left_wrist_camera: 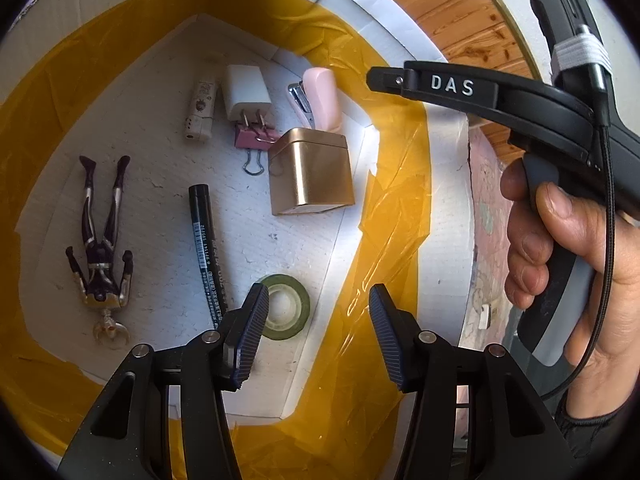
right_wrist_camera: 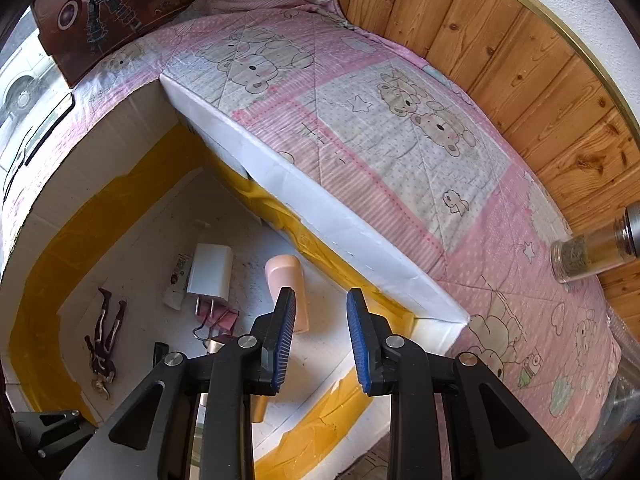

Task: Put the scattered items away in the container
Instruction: 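Open both grippers to drop the stapler and tape into the box, then move both grippers to the red staples box and yellow tissue pack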

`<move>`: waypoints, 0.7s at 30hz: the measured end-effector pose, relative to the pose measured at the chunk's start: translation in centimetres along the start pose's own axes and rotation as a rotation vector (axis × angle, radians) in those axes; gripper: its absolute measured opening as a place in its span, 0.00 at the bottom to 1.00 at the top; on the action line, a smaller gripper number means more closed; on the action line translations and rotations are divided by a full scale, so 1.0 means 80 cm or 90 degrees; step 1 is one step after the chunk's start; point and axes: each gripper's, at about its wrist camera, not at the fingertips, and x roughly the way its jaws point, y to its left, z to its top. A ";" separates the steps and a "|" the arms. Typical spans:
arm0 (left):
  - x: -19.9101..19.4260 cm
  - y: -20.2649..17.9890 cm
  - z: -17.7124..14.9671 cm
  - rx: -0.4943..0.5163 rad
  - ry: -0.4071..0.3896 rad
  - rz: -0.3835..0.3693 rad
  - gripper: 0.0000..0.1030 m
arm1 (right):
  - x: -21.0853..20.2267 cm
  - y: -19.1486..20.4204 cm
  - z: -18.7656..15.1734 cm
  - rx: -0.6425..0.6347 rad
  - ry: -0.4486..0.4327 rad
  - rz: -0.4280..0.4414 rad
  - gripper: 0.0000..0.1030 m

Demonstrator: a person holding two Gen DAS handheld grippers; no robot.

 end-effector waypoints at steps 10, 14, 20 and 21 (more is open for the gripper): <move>-0.016 -0.015 -0.013 0.025 -0.035 0.008 0.53 | -0.051 -0.033 -0.031 0.085 -0.066 0.077 0.28; -0.013 -0.044 -0.016 0.044 -0.054 0.019 0.53 | -0.072 -0.044 -0.053 0.135 -0.099 0.132 0.28; -0.034 -0.044 0.000 0.087 -0.103 0.027 0.53 | -0.107 -0.051 -0.090 0.176 -0.153 0.193 0.28; -0.038 -0.046 -0.002 0.095 -0.112 0.027 0.53 | -0.115 -0.053 -0.097 0.185 -0.167 0.201 0.28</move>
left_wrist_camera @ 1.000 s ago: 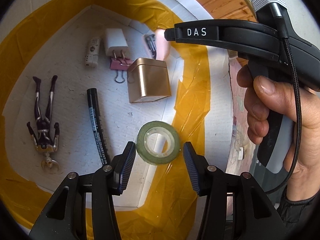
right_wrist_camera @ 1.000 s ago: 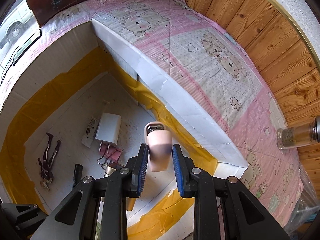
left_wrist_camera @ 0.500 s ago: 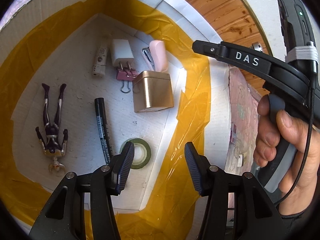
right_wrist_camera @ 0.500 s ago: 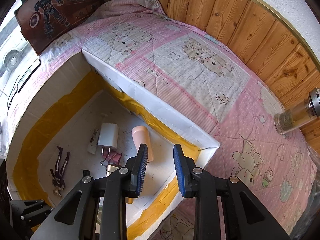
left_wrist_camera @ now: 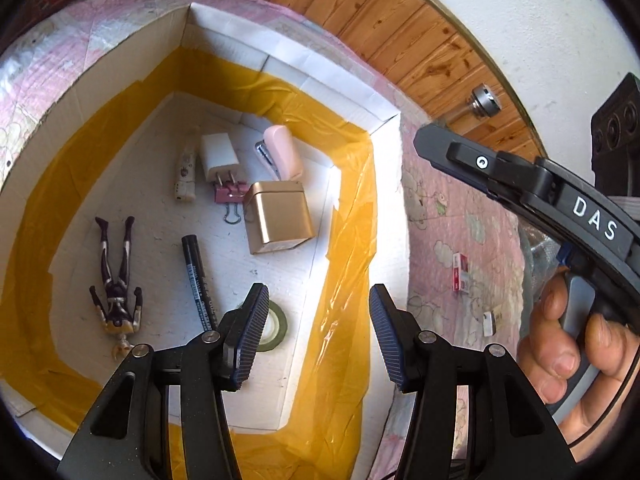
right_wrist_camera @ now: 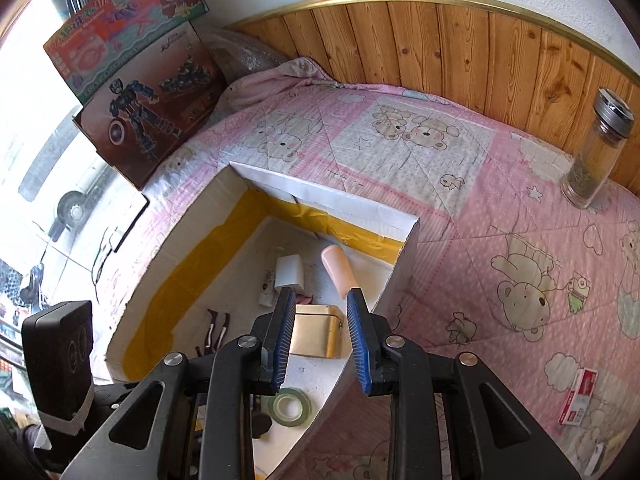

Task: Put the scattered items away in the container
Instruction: 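Move both grippers to the red staples box and yellow tissue pack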

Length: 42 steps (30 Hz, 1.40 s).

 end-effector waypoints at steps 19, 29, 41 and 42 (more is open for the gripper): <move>-0.061 -0.138 -0.080 0.295 -0.147 -0.010 0.53 | -0.153 -0.108 -0.189 0.209 -0.208 -0.025 0.28; -0.011 -0.174 -0.121 0.357 -0.059 -0.034 0.53 | -0.201 -0.251 -0.320 0.486 -0.202 -0.199 0.50; 0.076 -0.213 -0.150 0.338 0.059 -0.049 0.53 | -0.203 -0.384 -0.371 0.737 -0.205 -0.205 0.72; 0.085 -0.218 -0.145 0.326 0.065 -0.047 0.54 | -0.200 -0.389 -0.366 0.735 -0.201 -0.213 0.74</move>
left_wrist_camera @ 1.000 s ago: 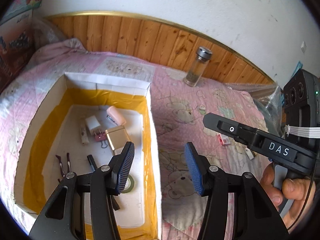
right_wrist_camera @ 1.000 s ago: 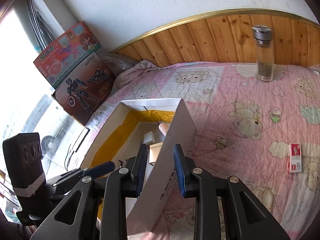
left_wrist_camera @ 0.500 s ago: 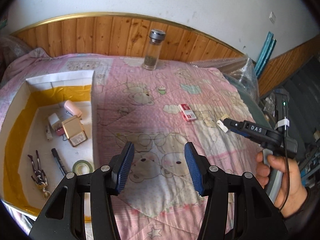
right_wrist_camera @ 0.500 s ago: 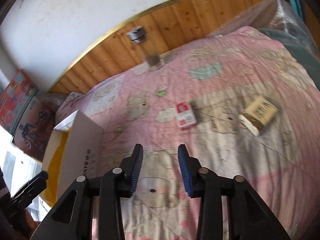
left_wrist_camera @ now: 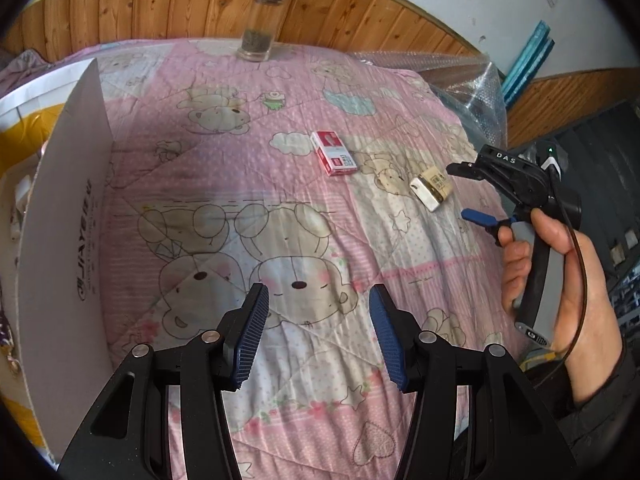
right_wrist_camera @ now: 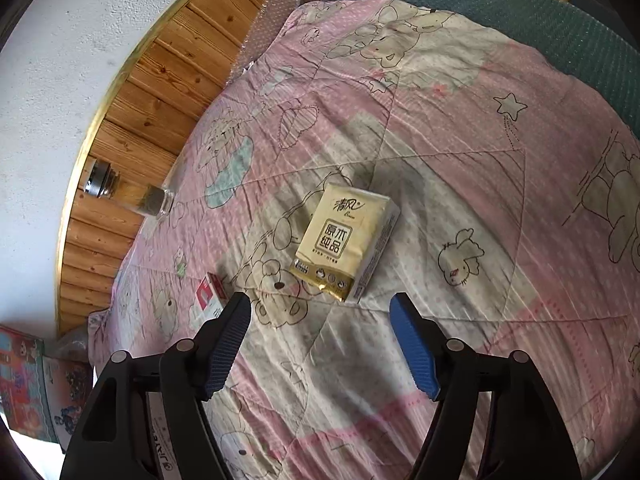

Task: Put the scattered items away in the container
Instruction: 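Move both grippers to the red staples box and yellow tissue pack, then grasp the yellow tissue pack with the right gripper while the left grasps the red staples box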

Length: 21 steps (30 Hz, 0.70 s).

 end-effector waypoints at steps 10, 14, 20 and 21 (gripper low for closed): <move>0.127 -0.019 0.098 -0.072 0.046 0.005 0.55 | 0.038 -0.001 0.021 -0.024 0.023 -0.065 0.76; 0.179 -0.028 0.127 -0.082 0.054 0.022 0.55 | 0.047 -0.002 0.028 -0.030 0.033 -0.072 0.76; 0.221 -0.042 0.151 -0.053 0.022 0.062 0.57 | 0.063 -0.003 0.024 -0.028 0.074 -0.064 0.76; 0.225 -0.045 0.154 -0.040 0.021 0.072 0.57 | 0.064 -0.001 0.024 -0.033 0.072 -0.068 0.76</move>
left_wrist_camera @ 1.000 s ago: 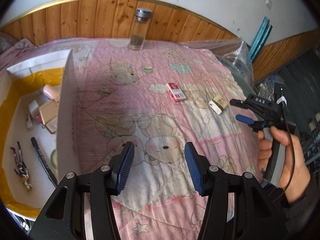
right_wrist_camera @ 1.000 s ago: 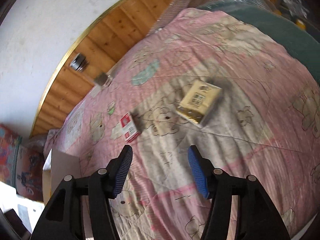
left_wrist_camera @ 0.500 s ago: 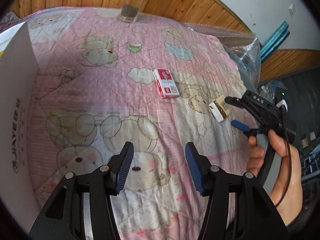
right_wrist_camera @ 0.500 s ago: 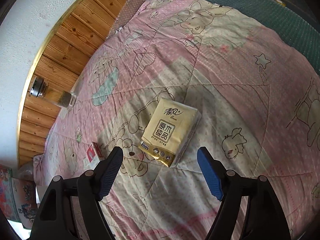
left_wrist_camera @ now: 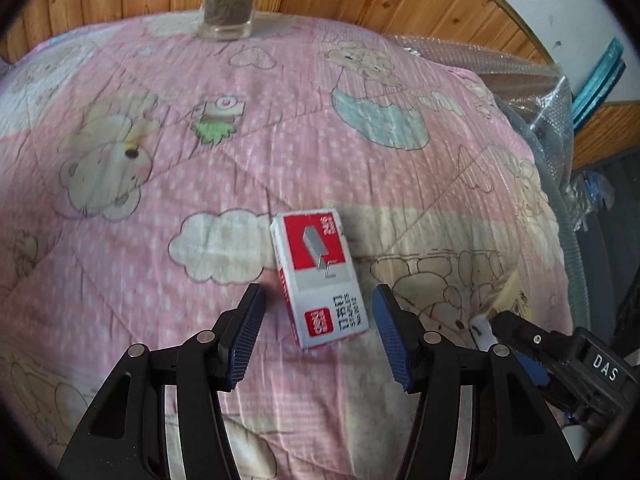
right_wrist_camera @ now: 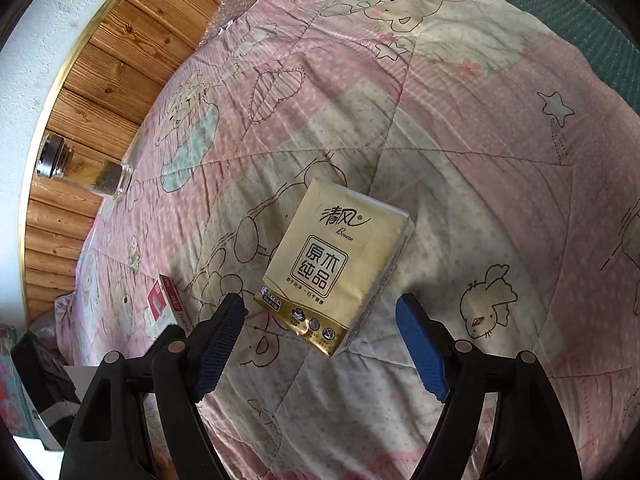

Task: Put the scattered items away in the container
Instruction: 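Grasp the yellow tissue pack with the right gripper while the left grasps the red staples box, then carry the tissue pack and staples box with both grippers toward the box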

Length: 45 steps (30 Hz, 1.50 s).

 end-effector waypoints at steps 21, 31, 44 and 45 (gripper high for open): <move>-0.011 0.034 -0.007 0.002 -0.053 -0.044 0.39 | -0.008 0.023 0.010 -0.083 -0.058 -0.026 0.32; -0.033 0.041 -0.015 -0.009 -0.060 -0.058 0.39 | -0.020 0.046 0.006 -0.120 -0.075 0.007 0.23; -0.092 0.053 -0.016 -0.011 -0.098 -0.068 0.39 | -0.036 0.076 -0.005 -0.148 -0.088 0.078 0.23; -0.097 0.054 -0.017 -0.010 -0.102 -0.064 0.39 | -0.037 0.078 -0.006 -0.148 -0.089 0.080 0.23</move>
